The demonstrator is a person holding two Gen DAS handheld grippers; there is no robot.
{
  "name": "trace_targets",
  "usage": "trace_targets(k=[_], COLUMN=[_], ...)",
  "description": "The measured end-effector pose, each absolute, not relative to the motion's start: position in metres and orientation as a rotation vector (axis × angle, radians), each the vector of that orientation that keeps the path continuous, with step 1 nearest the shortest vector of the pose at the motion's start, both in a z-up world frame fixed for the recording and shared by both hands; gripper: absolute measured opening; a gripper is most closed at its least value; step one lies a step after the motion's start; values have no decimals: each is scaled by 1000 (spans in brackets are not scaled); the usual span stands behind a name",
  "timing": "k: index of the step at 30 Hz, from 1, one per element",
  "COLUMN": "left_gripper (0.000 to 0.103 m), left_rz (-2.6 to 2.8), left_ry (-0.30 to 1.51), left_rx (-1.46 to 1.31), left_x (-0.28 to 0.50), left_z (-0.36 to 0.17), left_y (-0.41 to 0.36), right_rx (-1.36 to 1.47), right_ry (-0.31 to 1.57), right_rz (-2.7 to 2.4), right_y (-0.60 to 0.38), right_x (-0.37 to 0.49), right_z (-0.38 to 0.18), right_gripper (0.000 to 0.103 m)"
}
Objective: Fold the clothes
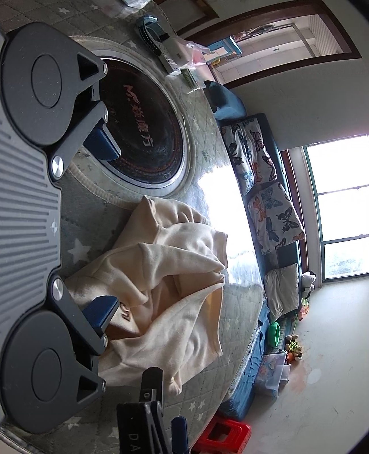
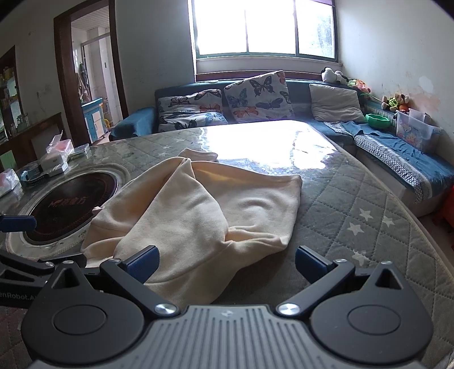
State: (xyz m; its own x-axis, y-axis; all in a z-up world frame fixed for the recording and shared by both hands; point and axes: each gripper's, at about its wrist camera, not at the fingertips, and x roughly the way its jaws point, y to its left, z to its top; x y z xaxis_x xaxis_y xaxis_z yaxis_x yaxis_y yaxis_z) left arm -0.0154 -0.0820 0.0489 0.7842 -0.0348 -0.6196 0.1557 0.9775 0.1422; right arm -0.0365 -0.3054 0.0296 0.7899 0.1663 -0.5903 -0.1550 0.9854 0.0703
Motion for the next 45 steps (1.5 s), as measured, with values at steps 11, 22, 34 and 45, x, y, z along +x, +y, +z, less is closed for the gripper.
trace_targets(k=[11,22,34,45], left_gripper=[95,26,6,6], left_rz=[-141,-276,-259,-172], left_ry=[618,651,642,608], left_rx=[225,294,229,112], left_x=[18,74,72,44], left_z=[60,52,42,59], left_y=[-96,-124,-95,-59], right_rx=[33,12,26,19], right_ry=[638,651,712,750], right_rz=[175,240,368,428], right_y=[-310,-305,-279,-265], right_x=[-11,31,99,109], right_z=[35,44,39,20], right_gripper=[98,82,58,20])
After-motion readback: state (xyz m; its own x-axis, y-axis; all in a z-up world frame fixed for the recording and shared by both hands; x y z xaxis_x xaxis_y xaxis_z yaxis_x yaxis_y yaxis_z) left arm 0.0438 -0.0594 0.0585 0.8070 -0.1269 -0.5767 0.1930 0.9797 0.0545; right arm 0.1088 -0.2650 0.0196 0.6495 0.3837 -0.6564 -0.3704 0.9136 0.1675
